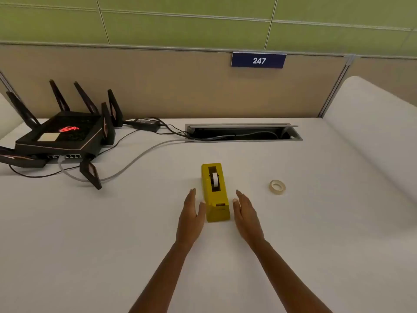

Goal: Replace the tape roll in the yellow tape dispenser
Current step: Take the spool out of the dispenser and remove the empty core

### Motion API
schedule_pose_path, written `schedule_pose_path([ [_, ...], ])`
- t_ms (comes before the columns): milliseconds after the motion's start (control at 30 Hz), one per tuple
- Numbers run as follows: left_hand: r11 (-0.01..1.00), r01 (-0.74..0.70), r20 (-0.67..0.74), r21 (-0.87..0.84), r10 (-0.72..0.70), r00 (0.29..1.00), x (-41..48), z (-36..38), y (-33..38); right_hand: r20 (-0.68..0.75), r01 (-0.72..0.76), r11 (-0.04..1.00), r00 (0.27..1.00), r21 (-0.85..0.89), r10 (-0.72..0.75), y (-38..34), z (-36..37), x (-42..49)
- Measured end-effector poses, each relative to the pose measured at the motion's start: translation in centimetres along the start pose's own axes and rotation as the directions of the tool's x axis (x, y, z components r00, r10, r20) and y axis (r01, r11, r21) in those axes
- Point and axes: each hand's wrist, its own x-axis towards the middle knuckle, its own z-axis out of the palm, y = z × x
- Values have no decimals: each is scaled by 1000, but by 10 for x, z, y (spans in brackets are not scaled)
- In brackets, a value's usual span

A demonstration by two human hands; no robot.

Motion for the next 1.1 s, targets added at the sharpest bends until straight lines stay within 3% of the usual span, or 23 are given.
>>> schedule_pose_path([
  [167, 993, 38, 81, -110, -30, 996, 15, 10, 14, 58, -30, 983, 998, 184, 20, -10, 4, 8],
  [333, 988, 87, 73, -130, -78, 994, 23, 17, 13, 62, -27, 954, 998, 300, 9, -10, 6, 7],
  [600, 991, 94, 33, -98, -91, 995, 28, 24, 17, 40, 25, 947, 998, 319, -39, -10, 12, 4],
  [833, 991, 77, -22, -105, -80, 997, 29, 24, 21, 18, 94, 973, 995, 210, -100, -14, 3, 21],
  [967, 993, 69, -28, -99, -72, 997, 37, 16, 23, 46, 192, 981, 980, 17, -192, -29, -8, 40],
  [1100, 994, 61, -12, -93, -63, 998, 44, 14, 23, 137, 305, 921, 951, -245, -278, -40, -15, 59],
])
